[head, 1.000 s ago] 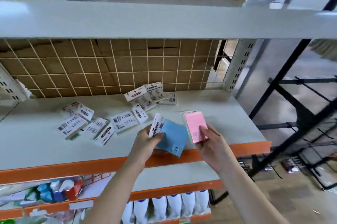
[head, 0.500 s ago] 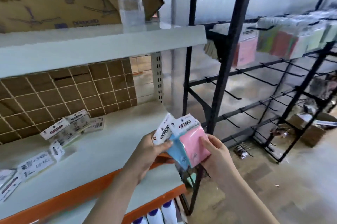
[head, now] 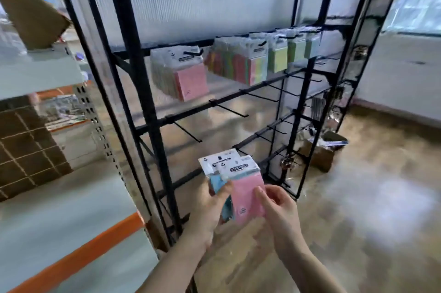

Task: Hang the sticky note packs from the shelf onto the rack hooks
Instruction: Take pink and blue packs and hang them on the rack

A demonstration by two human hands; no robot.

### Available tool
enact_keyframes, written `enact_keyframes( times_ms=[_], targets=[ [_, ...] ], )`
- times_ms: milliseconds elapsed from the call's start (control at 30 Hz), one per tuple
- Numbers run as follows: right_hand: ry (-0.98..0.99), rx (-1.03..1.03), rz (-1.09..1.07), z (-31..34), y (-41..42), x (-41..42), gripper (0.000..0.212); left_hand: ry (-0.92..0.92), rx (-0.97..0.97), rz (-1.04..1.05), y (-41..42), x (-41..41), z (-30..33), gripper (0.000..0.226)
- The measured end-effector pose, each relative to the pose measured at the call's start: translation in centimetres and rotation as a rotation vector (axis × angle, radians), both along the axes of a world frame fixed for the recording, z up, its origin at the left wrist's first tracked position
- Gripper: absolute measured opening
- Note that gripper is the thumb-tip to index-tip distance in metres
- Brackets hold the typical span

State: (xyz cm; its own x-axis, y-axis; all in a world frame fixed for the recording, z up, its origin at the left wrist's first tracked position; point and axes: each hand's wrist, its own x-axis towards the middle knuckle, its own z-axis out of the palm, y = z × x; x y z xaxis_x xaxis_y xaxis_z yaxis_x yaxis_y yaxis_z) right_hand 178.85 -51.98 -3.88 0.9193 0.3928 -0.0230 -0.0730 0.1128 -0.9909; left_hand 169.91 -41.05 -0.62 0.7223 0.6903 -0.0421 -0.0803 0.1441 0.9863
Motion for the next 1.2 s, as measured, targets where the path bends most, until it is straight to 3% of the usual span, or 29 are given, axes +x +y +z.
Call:
enact_keyframes(
  times_ms=[167, 300, 400, 567, 700, 767, 867, 933, 1067, 1200],
  targets=[
    [-0.167, -0.164, 0.172, 3.8, -1.4, 4.4, 0.009, 0.026, 0.155, 0.015, 0.2, 2.9, 1.9, 0.040],
    [-0.230, -0.201, 0.247, 7.3, -0.4, 7.0, 0.027, -0.025, 0.237, -0.020, 0.7, 5.0, 4.0, 0.034],
    [-0.315, -0.222, 0.274, 9.1, 0.6, 9.4, 0.024, -0.059, 0.242, 0.014, 1.4, 6.2, 5.1, 0.038],
    [-0.425, -0.171, 0.315, 11.3, 3.5, 13.0, 0.022, -0.065, 0.187, 0.164, 3.8, 6.7, 5.8, 0.090],
    [-0.574, -0.069, 0.336, 13.8, 7.1, 15.3, 0.026, -0.039, 0.209, 0.369, 6.5, 6.4, 6.5, 0.066],
    [-0.673, -0.038, 0.396, 15.1, 9.3, 16.1, 0.009, -0.042, 0.275, 0.419, 7.5, 6.1, 7.0, 0.069],
    [-0.749, 0.073, 0.451, 17.0, 12.2, 16.2, 0.026, -0.087, 0.352, 0.485, 8.3, 5.9, 8.0, 0.065],
    [-0.772, 0.143, 0.481, 17.8, 13.8, 16.1, 0.026, -0.135, 0.387, 0.544, 8.7, 5.8, 8.6, 0.064],
    [-0.825, 0.272, 0.486, 19.2, 16.4, 15.3, 0.029, -0.234, 0.402, 0.547, 9.1, 5.8, 9.7, 0.056],
    [-0.759, 0.315, 0.573, 20.0, 18.3, 15.0, 0.023, -0.218, 0.467, 0.507, 9.2, 6.1, 11.0, 0.046]
  ],
)
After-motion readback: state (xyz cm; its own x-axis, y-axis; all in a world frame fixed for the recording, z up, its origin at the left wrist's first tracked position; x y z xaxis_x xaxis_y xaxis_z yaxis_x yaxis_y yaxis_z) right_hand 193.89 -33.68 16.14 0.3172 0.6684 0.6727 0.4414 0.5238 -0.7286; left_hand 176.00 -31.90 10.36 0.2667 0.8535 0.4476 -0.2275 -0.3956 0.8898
